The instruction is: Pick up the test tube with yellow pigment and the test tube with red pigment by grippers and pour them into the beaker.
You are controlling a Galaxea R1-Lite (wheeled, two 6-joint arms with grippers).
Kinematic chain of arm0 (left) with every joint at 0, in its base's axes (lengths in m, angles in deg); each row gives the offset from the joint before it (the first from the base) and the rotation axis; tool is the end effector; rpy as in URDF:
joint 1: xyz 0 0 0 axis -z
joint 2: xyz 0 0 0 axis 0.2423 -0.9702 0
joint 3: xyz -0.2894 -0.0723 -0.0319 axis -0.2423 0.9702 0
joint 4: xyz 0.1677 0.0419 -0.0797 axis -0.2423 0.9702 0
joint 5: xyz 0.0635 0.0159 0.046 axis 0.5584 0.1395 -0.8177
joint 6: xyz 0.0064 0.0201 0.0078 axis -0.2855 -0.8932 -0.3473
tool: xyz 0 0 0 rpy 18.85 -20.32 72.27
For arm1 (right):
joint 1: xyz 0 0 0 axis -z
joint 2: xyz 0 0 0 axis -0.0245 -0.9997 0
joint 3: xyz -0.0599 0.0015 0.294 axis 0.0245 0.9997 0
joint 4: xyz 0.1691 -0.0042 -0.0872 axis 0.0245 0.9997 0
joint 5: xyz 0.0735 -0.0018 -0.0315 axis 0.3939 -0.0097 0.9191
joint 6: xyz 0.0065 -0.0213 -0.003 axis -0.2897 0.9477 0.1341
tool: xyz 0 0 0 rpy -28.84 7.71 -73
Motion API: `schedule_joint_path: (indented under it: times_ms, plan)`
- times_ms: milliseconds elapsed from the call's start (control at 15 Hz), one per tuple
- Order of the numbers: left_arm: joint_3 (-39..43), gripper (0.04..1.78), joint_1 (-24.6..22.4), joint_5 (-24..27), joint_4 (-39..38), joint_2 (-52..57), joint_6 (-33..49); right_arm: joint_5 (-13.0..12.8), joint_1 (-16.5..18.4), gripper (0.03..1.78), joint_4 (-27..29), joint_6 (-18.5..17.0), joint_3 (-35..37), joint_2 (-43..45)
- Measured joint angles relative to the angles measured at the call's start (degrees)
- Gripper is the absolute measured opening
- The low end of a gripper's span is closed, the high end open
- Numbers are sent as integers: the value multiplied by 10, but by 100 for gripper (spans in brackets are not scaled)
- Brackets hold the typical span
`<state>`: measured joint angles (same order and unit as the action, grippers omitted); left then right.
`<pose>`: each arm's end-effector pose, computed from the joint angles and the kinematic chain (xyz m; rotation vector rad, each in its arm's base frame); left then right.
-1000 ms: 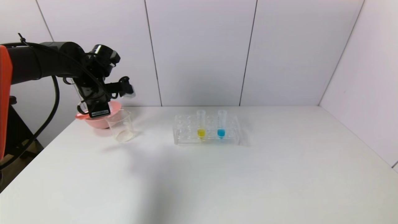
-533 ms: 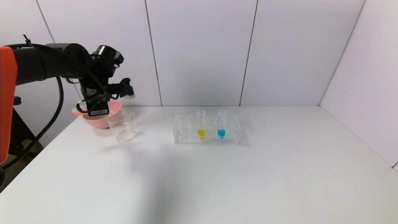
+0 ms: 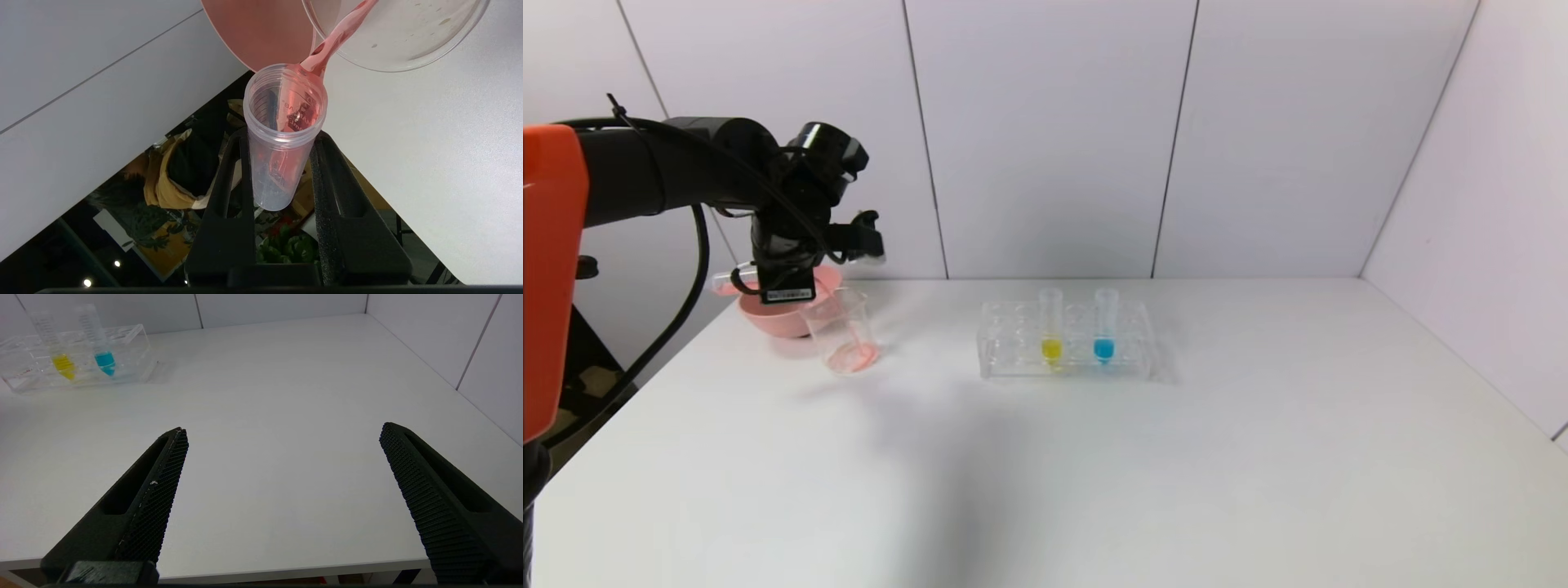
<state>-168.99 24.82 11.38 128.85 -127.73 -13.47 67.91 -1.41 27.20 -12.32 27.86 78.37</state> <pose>0.3945 -0.0600 0.2327 1.3904 1.0533 0.0018 -0.0227 -0.0009 0.0759 0.0949 -0.0037 -0.0380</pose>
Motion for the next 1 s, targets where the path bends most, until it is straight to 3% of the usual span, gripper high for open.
schedule_joint_path:
  times_ms: [1000]
  plan:
    - [0,43,27,-96,1,-16,-30,0,0,171,0,0,0,0]
